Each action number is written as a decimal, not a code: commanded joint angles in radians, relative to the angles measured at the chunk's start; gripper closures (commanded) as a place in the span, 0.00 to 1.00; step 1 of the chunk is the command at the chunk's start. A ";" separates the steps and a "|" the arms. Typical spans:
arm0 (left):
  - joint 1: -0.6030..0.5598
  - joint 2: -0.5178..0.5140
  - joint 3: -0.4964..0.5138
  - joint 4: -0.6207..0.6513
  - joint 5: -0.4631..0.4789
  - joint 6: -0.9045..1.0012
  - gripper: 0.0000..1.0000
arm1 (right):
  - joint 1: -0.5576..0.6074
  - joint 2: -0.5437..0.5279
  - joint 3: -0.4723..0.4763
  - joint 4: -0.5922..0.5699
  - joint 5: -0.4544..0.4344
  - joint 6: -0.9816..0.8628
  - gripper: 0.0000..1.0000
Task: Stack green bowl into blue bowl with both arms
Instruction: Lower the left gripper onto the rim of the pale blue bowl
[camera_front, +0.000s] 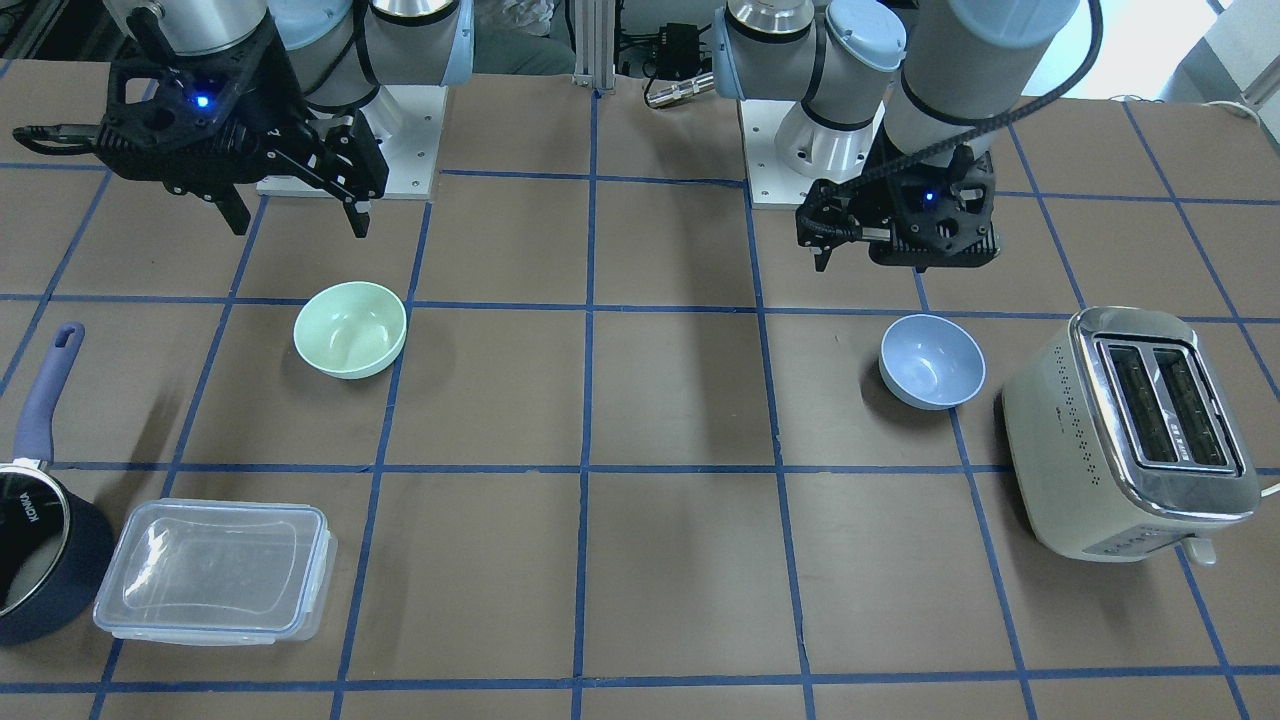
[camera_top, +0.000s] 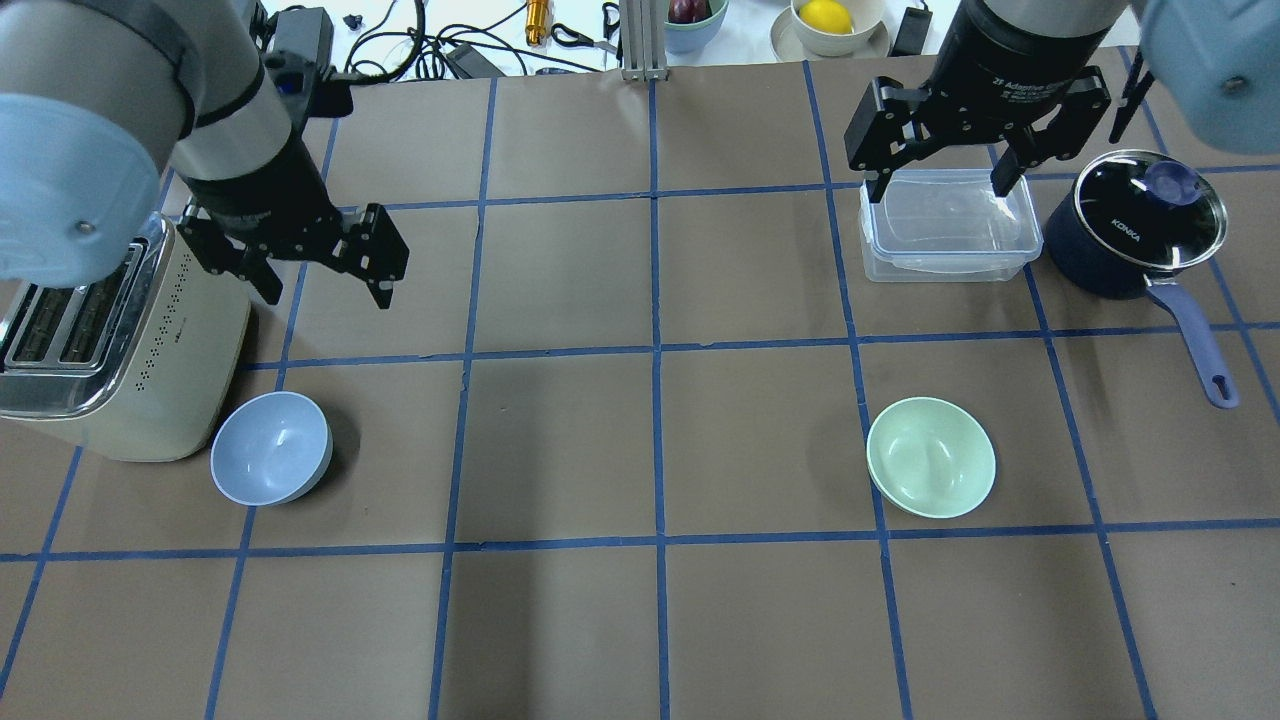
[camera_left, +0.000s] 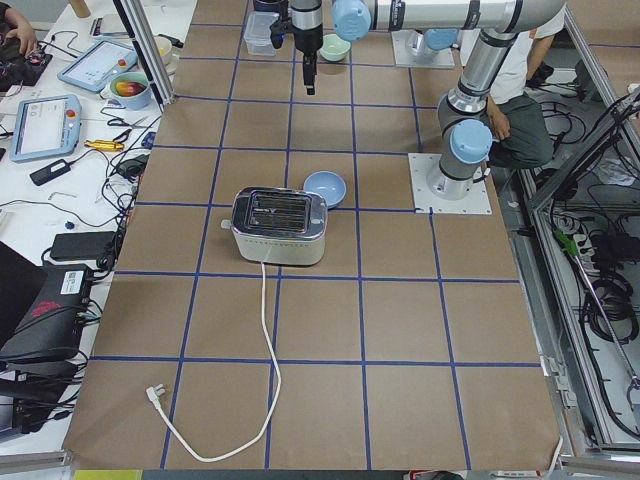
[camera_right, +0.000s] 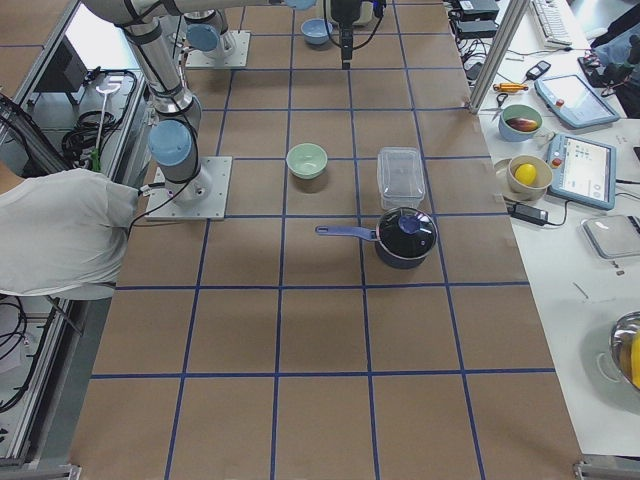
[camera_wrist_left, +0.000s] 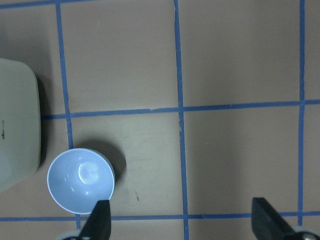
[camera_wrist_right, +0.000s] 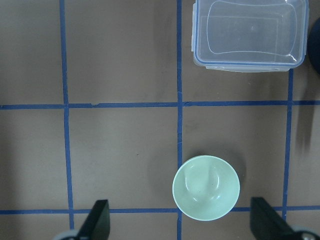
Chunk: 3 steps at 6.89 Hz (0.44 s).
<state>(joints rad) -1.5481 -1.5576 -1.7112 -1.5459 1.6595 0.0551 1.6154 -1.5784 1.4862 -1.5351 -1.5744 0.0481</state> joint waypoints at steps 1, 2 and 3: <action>0.116 -0.007 -0.288 0.311 0.008 0.058 0.00 | -0.002 0.000 0.000 0.003 -0.004 -0.001 0.00; 0.153 -0.021 -0.417 0.502 0.009 0.098 0.00 | 0.000 0.000 0.000 0.001 -0.004 -0.001 0.00; 0.169 -0.035 -0.515 0.679 0.010 0.135 0.00 | 0.000 0.000 0.000 0.001 -0.004 -0.001 0.00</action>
<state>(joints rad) -1.4077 -1.5778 -2.1022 -1.0677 1.6683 0.1485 1.6147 -1.5784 1.4864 -1.5335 -1.5783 0.0475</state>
